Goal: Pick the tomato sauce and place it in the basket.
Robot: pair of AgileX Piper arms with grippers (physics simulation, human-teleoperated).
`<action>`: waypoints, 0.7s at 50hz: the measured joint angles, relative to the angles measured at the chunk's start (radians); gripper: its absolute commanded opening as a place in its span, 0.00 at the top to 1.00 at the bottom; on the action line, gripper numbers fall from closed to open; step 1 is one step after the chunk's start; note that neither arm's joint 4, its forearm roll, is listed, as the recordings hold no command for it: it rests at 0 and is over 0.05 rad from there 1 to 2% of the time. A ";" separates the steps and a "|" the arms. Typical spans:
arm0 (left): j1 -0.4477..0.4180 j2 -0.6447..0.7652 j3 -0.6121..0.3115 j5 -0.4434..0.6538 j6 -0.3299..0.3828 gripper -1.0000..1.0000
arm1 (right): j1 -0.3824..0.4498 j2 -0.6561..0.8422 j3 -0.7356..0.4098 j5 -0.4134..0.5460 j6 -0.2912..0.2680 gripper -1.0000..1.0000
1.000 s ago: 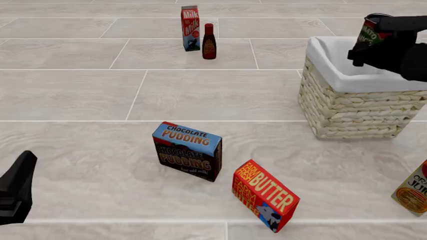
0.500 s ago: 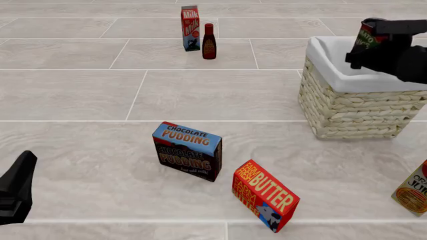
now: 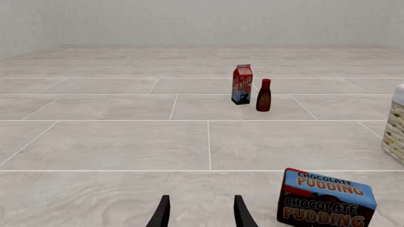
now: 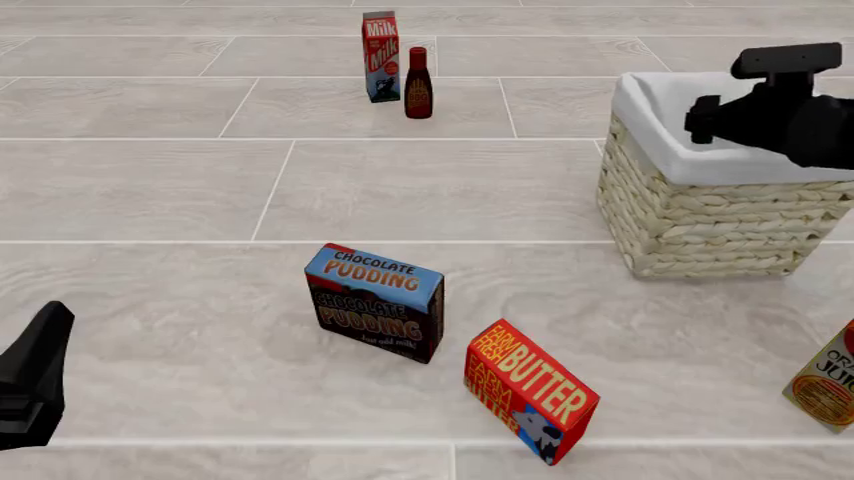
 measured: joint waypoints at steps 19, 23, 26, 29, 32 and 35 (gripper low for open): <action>0.000 0.000 0.000 0.000 0.000 0.00 | 0.009 -0.017 0.013 0.007 0.003 0.00; 0.000 0.000 0.000 0.000 0.000 0.00 | 0.011 -0.030 0.020 0.012 0.004 0.00; 0.000 0.000 0.000 0.000 0.000 0.00 | 0.012 -0.039 0.025 0.015 0.005 0.00; 0.000 0.000 0.000 0.000 0.000 0.00 | 0.014 -0.048 0.028 0.020 0.006 0.00; 0.000 0.000 0.000 0.000 0.000 0.00 | 0.014 -0.055 0.029 0.024 0.006 0.00; 0.000 0.000 0.000 0.000 0.000 0.00 | 0.015 -0.061 0.030 0.027 0.006 0.00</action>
